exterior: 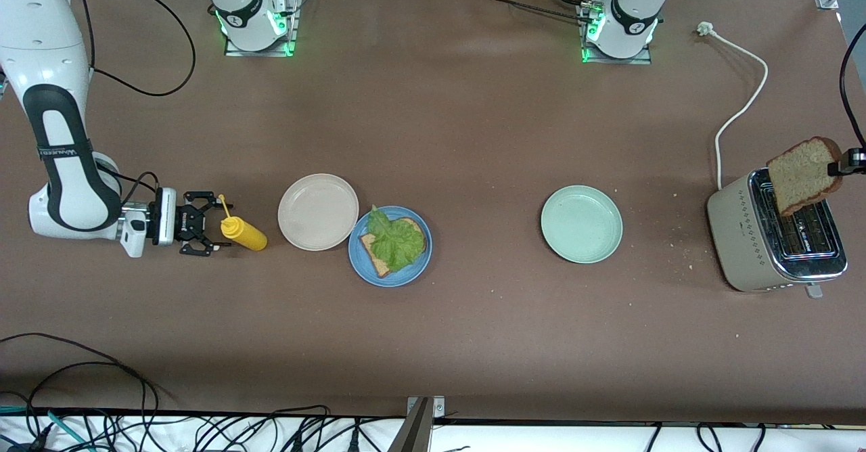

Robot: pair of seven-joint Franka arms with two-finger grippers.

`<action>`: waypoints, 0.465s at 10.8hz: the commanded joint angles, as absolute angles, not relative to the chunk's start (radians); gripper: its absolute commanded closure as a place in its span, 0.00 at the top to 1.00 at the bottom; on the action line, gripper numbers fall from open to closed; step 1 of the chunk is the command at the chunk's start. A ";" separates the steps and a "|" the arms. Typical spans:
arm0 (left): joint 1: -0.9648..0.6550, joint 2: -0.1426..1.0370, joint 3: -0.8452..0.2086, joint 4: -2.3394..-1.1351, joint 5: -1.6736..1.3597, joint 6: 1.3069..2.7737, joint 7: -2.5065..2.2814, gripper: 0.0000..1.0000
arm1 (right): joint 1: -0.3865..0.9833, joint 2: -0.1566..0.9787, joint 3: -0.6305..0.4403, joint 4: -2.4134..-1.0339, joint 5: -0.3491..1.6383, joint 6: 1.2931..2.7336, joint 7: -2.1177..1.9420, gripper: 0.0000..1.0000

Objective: Make sandwich in blue plate with both arms
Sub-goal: 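Grasp the second bread slice with the left gripper while the right gripper reaches the mustard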

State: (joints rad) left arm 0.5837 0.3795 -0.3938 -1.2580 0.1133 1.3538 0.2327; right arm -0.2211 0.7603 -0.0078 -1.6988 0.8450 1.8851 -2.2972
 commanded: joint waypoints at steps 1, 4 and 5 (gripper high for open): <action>0.591 0.361 -0.388 -1.252 0.075 1.335 0.250 0.00 | -0.227 0.817 0.037 -1.660 0.905 1.908 -2.316 1.00; 0.588 0.325 -0.393 -1.255 0.075 1.333 0.249 0.00 | -0.210 0.833 0.060 -1.661 0.937 1.953 -2.325 1.00; 0.584 0.315 -0.402 -1.255 0.075 1.328 0.247 0.00 | -0.210 0.836 0.067 -1.661 0.945 1.959 -2.326 1.00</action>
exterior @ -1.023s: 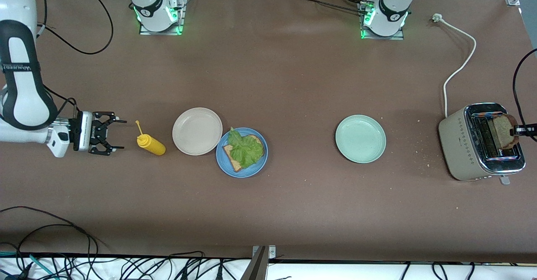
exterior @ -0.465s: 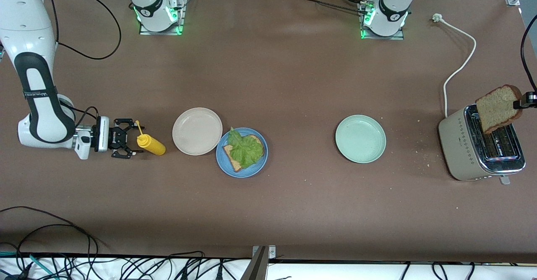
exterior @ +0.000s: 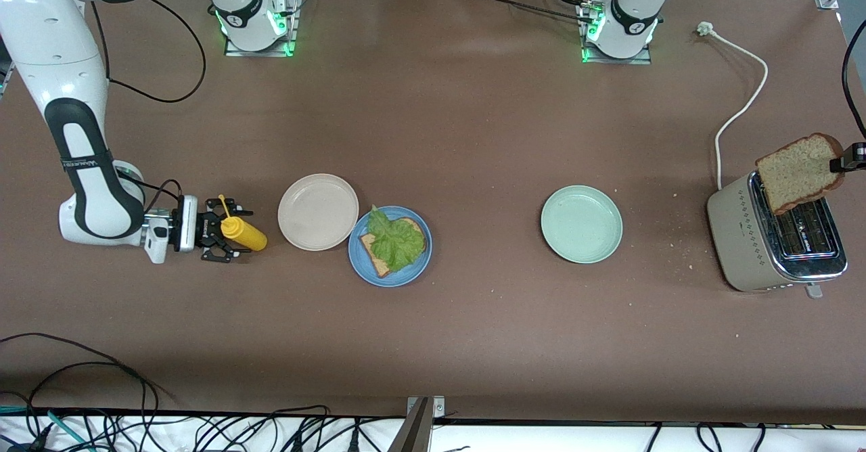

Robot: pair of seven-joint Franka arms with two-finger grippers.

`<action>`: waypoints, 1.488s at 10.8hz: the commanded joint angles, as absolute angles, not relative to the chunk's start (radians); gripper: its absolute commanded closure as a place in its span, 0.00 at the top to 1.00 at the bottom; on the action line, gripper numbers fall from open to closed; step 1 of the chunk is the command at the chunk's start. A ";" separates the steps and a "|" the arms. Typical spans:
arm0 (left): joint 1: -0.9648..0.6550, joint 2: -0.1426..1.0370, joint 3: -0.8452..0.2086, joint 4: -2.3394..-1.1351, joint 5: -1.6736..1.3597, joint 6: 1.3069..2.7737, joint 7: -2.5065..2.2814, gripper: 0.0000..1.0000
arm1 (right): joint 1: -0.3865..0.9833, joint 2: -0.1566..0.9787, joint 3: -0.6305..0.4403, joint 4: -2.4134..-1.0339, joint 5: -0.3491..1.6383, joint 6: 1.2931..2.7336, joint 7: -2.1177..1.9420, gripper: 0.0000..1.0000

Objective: Make sandwich in blue plate with both arms
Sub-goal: 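Lift the bread with the left gripper while the right gripper grasps the mustard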

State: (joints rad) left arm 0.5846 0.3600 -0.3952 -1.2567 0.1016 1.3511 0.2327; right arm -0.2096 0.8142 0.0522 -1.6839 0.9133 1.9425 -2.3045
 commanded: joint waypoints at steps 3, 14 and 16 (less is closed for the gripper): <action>0.581 0.311 -0.434 -1.255 0.075 1.324 0.192 0.00 | -0.204 0.836 0.067 -1.660 0.950 1.977 -2.322 0.44; 0.574 0.322 -0.434 -1.258 0.075 1.325 0.179 0.00 | -0.083 0.641 0.066 -1.663 0.557 2.128 -1.897 0.00; 0.574 0.322 -0.434 -1.258 0.077 1.325 0.181 0.00 | -0.037 0.594 0.058 -1.664 0.438 2.128 -1.737 0.00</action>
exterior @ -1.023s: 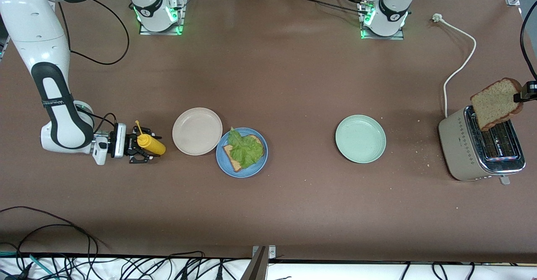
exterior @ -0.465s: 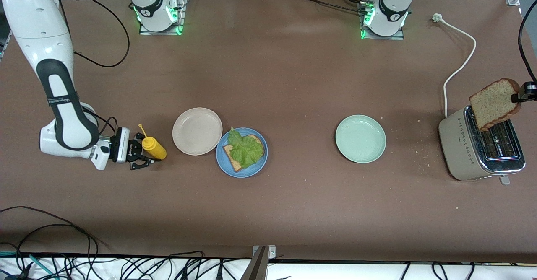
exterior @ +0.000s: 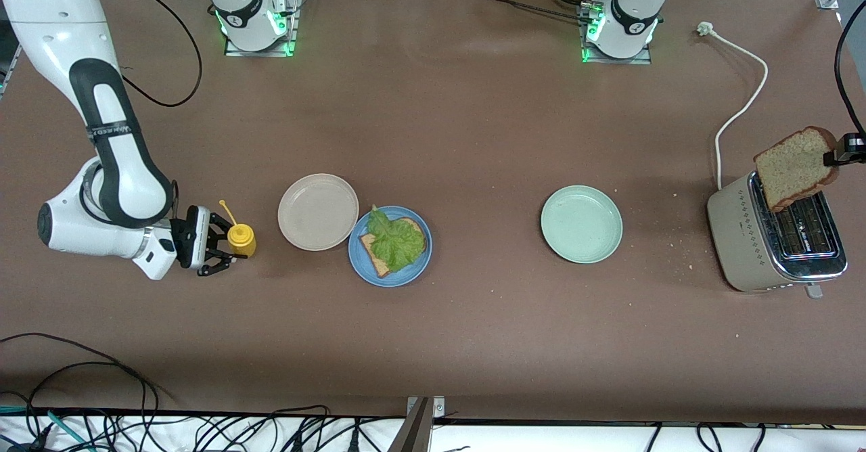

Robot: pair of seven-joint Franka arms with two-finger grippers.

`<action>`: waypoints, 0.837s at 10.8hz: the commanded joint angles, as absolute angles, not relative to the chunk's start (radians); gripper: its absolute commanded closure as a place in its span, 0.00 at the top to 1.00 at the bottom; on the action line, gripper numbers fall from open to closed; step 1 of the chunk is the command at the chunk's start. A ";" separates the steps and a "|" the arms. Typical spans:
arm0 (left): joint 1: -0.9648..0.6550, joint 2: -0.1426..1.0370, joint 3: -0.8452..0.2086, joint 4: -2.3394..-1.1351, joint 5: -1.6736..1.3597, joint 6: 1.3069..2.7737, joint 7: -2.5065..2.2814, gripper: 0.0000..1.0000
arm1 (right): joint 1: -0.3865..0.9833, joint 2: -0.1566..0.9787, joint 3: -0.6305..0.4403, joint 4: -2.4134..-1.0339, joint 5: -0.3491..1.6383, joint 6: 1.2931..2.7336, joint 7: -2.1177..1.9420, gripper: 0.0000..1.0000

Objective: Make sandwich in blue plate with both arms

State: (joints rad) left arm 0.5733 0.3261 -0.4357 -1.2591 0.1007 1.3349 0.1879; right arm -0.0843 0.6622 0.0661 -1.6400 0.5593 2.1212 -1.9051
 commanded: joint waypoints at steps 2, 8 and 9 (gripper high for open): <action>0.574 0.322 -0.434 -1.259 0.075 1.325 0.181 0.00 | 0.021 0.554 0.052 -1.669 0.272 2.128 -1.514 0.00; 0.574 0.333 -0.434 -1.262 0.075 1.327 0.183 0.00 | 0.301 0.499 -0.098 -1.695 0.049 2.120 -1.094 0.00; 0.574 0.334 -0.434 -1.262 0.075 1.328 0.183 0.00 | 0.404 0.502 -0.171 -1.697 0.025 2.120 -1.042 0.00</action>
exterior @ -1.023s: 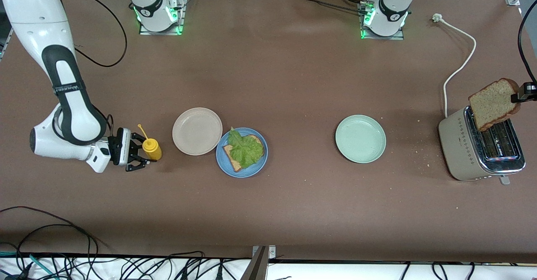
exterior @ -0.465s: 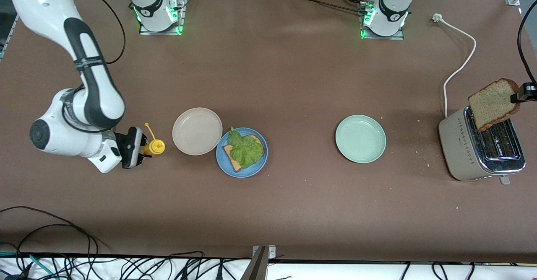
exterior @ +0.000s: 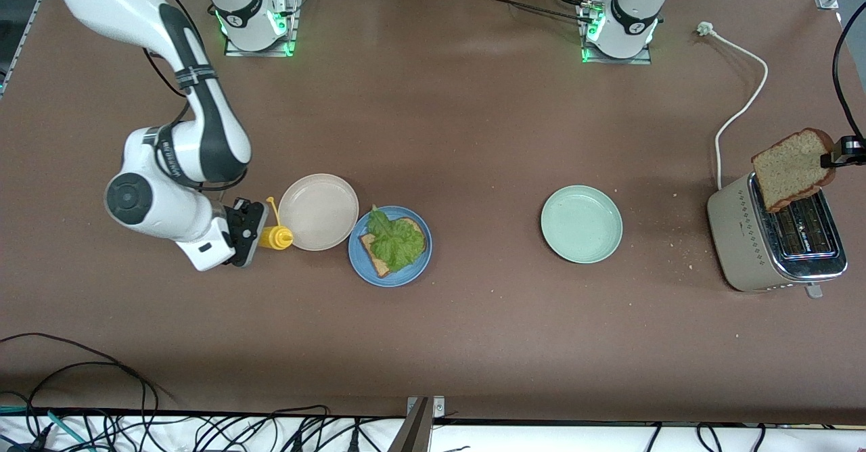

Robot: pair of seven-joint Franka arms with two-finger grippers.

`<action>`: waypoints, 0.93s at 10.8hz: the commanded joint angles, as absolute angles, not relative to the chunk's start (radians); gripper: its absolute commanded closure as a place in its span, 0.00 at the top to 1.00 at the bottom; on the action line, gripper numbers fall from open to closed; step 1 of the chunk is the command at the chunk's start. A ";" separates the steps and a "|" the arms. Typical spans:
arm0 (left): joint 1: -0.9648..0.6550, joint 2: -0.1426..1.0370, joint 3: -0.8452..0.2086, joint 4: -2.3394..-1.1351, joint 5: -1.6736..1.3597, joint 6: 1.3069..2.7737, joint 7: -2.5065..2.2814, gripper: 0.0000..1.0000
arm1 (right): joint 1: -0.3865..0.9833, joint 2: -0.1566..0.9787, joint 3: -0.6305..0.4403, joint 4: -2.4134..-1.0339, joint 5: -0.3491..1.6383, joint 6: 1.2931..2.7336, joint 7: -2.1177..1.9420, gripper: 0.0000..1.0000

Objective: Make sandwich in blue plate with both arms

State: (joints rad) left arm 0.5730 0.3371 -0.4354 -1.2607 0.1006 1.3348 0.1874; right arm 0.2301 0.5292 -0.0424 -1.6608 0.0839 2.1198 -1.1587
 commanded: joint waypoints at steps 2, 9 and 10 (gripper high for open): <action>0.575 0.337 -0.434 -1.261 0.075 1.328 0.183 0.00 | 0.512 0.508 -0.215 -1.698 -0.084 2.118 -0.924 0.00; 0.574 0.341 -0.434 -1.262 0.075 1.330 0.183 0.00 | 0.681 0.543 -0.224 -1.756 -0.449 2.112 -0.613 0.00; 0.574 0.341 -0.434 -1.262 0.075 1.330 0.183 0.00 | 0.701 0.549 -0.224 -1.769 -0.493 2.114 -0.565 0.00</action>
State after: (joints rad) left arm 0.5728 0.3418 -0.4353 -1.2629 0.1005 1.3348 0.1873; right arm 0.6508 0.5484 -0.2034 -1.7309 -0.3893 2.1135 -0.6706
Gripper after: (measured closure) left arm 0.921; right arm 0.661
